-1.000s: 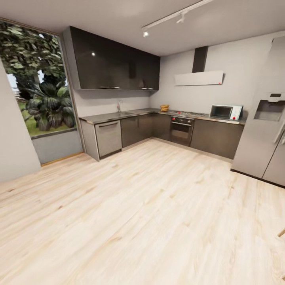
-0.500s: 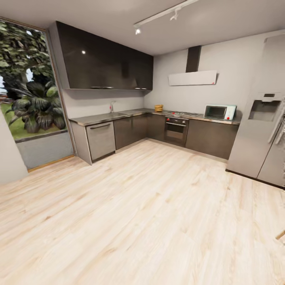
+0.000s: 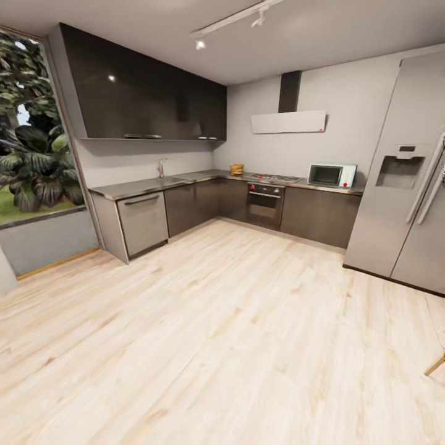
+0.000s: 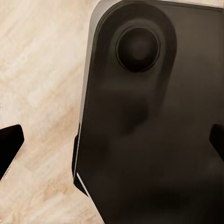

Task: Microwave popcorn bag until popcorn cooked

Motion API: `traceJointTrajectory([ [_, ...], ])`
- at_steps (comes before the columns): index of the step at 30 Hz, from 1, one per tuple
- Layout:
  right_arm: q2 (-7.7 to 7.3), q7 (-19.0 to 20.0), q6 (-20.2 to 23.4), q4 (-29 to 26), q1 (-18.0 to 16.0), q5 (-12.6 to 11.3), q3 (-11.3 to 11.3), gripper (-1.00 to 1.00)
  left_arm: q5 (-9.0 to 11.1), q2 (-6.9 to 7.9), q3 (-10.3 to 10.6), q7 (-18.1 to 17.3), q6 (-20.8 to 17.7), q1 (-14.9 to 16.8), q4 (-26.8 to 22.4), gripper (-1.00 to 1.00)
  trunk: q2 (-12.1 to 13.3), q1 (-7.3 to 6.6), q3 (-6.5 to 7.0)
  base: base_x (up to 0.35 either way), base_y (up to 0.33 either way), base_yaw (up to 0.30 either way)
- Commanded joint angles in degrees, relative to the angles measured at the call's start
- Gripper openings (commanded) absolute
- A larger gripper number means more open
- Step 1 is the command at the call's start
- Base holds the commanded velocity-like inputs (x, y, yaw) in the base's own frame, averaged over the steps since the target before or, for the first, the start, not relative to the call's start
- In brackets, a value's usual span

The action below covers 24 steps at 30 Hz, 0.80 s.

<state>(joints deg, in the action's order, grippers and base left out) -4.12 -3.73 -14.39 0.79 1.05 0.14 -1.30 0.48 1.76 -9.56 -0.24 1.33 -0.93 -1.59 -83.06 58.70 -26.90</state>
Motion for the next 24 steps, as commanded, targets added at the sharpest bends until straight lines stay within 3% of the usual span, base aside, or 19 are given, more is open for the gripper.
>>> traceJointTrajectory([
  [1,0.01,-0.06,-0.29,0.08,-0.03,0.03,-0.11,1.00,0.05,-0.01,-0.28,-0.03,0.08,-0.03,-0.08,1.00,-0.02,0.03,-0.03,0.228,0.000,-0.202],
  [9,-0.01,-0.05,-0.29,0.08,-0.04,0.03,-0.05,1.00,0.05,-0.01,-0.28,-0.03,0.08,-0.03,-0.08,1.00,-0.02,0.03,-0.03,0.228,0.000,-0.171],
  [24,0.00,-0.05,-0.29,0.08,-0.04,0.03,-0.03,1.00,0.05,-0.01,-0.28,-0.03,0.08,-0.03,-0.08,1.00,-0.02,0.03,-0.03,0.227,0.000,-0.267],
])
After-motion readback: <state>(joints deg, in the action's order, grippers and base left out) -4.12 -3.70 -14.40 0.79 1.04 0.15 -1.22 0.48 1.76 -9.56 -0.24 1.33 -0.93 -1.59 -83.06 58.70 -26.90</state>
